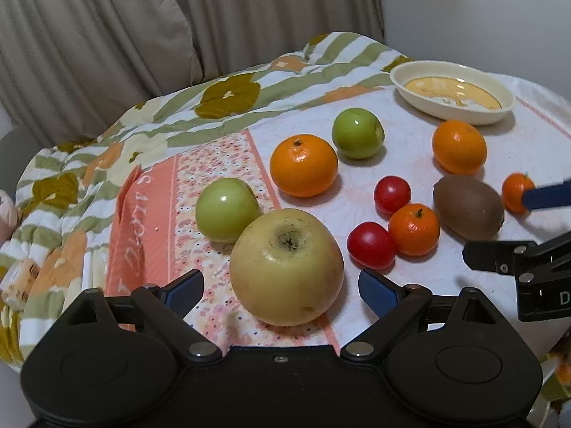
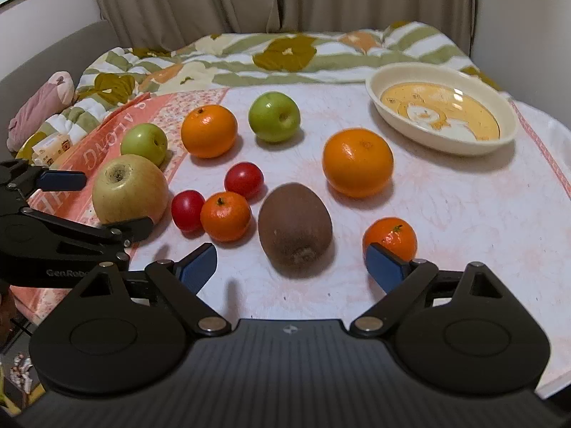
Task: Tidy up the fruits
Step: 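Close the left gripper on the large yellow apple while the right gripper closes on the brown kiwi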
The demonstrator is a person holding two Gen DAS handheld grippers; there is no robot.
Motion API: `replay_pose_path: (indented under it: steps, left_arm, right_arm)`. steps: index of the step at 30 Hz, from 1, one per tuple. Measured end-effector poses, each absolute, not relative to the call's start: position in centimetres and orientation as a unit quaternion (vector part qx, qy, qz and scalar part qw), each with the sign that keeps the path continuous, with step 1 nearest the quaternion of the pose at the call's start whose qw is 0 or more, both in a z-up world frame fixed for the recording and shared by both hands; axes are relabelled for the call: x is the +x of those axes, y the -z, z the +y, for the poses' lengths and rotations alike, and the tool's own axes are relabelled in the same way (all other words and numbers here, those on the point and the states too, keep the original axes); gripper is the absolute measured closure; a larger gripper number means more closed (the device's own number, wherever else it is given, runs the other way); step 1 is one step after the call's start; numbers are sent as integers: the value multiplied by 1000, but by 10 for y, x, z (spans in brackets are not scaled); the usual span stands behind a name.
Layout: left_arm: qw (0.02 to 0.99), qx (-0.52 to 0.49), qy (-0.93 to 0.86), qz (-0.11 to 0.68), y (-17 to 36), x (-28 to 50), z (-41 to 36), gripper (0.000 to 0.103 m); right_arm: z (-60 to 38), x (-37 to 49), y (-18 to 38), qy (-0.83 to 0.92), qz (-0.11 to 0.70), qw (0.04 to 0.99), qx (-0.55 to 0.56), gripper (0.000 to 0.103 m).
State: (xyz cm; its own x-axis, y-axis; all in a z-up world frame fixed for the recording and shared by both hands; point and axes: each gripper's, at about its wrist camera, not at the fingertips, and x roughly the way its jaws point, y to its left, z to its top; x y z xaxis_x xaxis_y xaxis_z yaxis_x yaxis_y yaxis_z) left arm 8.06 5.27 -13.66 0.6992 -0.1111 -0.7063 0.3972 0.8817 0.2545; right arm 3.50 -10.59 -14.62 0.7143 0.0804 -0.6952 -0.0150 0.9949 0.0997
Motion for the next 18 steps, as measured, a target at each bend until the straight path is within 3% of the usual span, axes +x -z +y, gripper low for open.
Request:
replay_pose_path:
  steps: [8,13,18]
  left_arm:
    - [897,210,154,357,144,92,51,19]
    - [897,212,162,353,147,95,51,19]
    - [896,212,176,348,147,96,52,24]
  right_arm:
    - [-92,43,154,-22,377,926,20,8]
    - [-94,47,160,-10,382,924,24,9]
    - [-95,53,163,-6,384,923,20,18]
